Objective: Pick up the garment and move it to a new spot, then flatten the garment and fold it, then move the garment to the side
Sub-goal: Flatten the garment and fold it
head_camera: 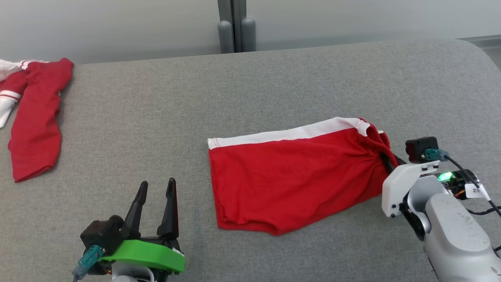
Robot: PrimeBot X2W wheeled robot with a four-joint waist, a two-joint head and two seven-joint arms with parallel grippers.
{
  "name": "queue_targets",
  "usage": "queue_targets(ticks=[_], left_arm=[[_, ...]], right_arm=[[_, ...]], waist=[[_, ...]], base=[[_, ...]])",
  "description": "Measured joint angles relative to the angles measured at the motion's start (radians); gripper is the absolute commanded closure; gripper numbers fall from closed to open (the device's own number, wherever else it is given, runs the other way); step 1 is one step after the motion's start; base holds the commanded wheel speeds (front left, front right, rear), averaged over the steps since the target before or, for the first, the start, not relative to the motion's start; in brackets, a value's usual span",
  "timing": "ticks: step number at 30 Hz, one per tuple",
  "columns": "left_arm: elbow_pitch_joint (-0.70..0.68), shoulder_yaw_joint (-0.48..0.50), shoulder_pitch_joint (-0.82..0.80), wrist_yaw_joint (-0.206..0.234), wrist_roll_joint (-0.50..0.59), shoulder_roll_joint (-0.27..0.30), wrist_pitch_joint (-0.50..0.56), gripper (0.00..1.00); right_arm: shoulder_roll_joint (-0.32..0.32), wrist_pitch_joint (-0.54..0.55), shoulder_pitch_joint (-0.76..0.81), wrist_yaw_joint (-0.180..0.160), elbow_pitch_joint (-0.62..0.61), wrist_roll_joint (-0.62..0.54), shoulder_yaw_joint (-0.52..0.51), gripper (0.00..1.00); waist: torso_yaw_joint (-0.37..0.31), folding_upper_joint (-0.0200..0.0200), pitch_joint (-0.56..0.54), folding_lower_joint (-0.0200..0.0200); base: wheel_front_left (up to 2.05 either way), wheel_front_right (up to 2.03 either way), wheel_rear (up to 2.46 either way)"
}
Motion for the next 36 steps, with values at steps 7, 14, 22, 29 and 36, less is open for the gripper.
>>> queue_targets(ticks=[7,14,22,29,36], left_arm=[[-0.003,-0.009,-0.003,0.000,0.000,0.001,0.000,0.00],[-0.002,-0.020,-0.009,0.000,0.000,0.004,0.000,0.00],[-0.002,-0.030,-0.013,0.000,-0.002,0.005,0.000,0.00],[-0.002,-0.046,-0.013,0.000,-0.003,0.003,0.000,0.00],[-0.001,-0.067,-0.020,0.000,-0.010,-0.001,0.000,0.00]], right_arm=[[-0.054,0.065,0.004,0.000,-0.049,0.003,-0.047,1.00],[-0.018,0.105,0.030,0.000,-0.116,0.060,-0.019,1.00],[0.037,0.135,0.042,0.000,-0.239,0.167,0.086,1.00],[0.090,0.144,0.037,0.000,-0.291,0.221,0.188,1.00],[0.113,0.124,0.007,0.000,-0.218,0.253,0.263,1.00]], waist=[[0.000,0.0000,0.006,0.0000],[0.000,0.0000,0.008,0.0000],[0.009,0.0000,0.000,0.0000],[0.027,0.0000,-0.007,0.0000],[0.064,0.0000,-0.005,0.0000]], base=[[0.00,0.00,0.00],[0.00,0.00,0.00],[0.00,0.00,0.00],[0.00,0.00,0.00],[0.00,0.00,0.00]])
